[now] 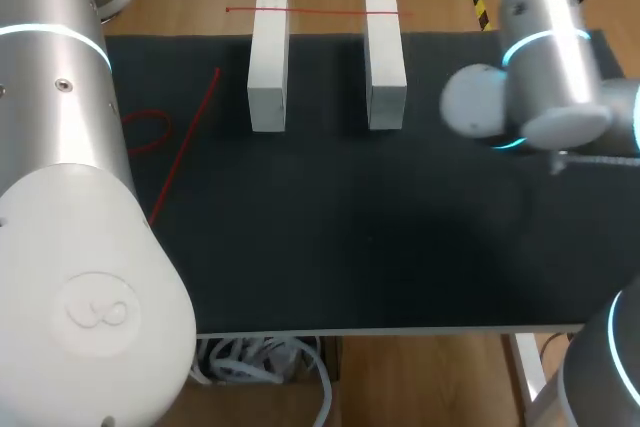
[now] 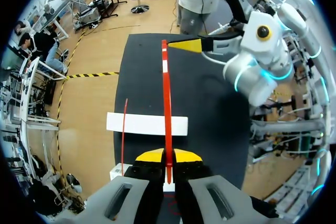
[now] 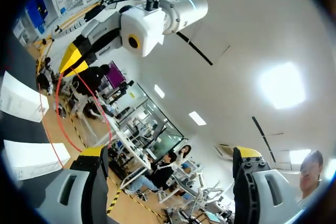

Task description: Grab the tape and strap the tape.

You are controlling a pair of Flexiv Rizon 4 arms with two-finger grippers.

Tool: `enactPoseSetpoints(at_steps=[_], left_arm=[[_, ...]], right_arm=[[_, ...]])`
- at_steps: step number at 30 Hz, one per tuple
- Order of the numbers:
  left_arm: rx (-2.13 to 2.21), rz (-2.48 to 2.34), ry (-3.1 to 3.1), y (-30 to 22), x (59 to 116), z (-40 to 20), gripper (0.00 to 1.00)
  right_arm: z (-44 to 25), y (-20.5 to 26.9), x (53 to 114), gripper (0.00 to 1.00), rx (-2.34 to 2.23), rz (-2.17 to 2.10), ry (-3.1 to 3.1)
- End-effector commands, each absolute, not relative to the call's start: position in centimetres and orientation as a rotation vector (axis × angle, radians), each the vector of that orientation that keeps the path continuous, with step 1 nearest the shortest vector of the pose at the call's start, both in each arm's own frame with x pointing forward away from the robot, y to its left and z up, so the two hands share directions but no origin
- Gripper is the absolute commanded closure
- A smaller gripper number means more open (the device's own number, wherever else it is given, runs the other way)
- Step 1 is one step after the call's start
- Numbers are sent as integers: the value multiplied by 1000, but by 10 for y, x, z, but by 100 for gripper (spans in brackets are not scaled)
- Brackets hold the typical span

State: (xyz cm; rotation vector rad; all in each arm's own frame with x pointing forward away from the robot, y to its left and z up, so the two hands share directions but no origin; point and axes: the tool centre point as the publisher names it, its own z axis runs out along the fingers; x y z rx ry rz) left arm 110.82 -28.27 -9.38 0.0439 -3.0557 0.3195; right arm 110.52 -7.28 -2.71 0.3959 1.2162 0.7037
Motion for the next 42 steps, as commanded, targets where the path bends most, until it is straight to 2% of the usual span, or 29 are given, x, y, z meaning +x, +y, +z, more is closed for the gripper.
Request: enactPoseSetpoints(at_steps=[1, 13, 22, 31, 42], left_arm=[[43, 303, -3049, -285, 1112, -91, 100], [43, 303, -3049, -285, 1112, -91, 100], [43, 303, -3049, -285, 1112, -91, 100], [43, 303, -3049, -285, 1112, -91, 100], [43, 303, -3049, -285, 1112, -91, 100]], right_arm=[[-23, -87, 1106, 0, 55, 974, 1650], [-34, -72, 1105, 0, 10, 950, 1646], [-50, -70, 1128, 0, 238, 839, 1617], [-69, -60, 1130, 0, 575, 1054, 1784], [-76, -51, 1126, 0, 682, 1208, 1641]])
